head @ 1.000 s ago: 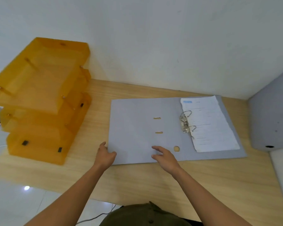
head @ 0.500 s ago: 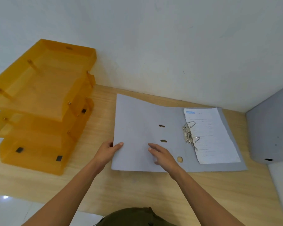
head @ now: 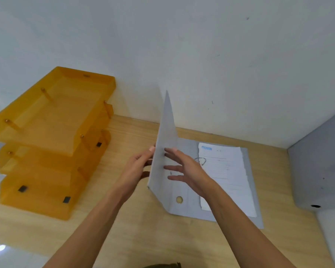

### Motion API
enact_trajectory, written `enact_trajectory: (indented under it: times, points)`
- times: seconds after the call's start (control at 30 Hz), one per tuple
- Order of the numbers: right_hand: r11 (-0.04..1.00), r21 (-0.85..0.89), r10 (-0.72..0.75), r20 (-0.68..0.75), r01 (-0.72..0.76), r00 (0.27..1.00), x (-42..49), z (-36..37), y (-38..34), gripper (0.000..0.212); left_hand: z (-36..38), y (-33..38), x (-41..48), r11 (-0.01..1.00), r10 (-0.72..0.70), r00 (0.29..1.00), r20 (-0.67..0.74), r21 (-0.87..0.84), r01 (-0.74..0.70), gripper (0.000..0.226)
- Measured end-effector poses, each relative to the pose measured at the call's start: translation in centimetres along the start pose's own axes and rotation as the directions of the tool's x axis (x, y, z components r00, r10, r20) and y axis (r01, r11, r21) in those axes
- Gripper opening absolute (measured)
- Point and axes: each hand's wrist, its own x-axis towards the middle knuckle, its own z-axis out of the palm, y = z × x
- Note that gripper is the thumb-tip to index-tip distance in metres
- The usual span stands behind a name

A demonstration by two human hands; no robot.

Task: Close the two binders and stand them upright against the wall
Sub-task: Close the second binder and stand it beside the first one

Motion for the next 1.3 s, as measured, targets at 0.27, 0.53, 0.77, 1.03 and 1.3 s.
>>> enact_trajectory:
  times: [0.27,0.53,0.77,1.03,1.3]
  points:
    - [0.994,-0.081,-0.087,-0.103,0.079,0.991,-5.2,-6.9,-1.4,0.042,8.6,-5.0,1.7,0.997,-0.069,0.982,0.173,-0.031,0.075,0.055]
    - [0.967,-0.251,-0.033,-0.331,-0.054,0.943,-8.3,-13.8,3.6,0.04,12.5,-9.3,2.4,0.95,-0.155,0.974,0.166,0.295,0.101,0.073]
    - [0.984,-0.136,0.036,-0.469,-0.112,0.883,-9.3,-19.8,7.3,0.039,13.3,-11.9,3.2,0.905,-0.222,0.974,-0.04,0.364,0.221,0.084]
    - [0.916,-0.279,0.063,-0.613,-0.29,0.787,-8.9,-24.5,13.8,0.076,15.4,-14.1,3.6,0.901,-0.34,0.937,-0.076,0.257,0.348,0.081]
    - [0.69,-0.599,0.08,-0.494,-0.405,0.866,-6.0,-24.1,16.5,0.1,16.4,-14.5,4.4,0.888,-0.36,0.926,-0.114,0.262,0.377,0.073]
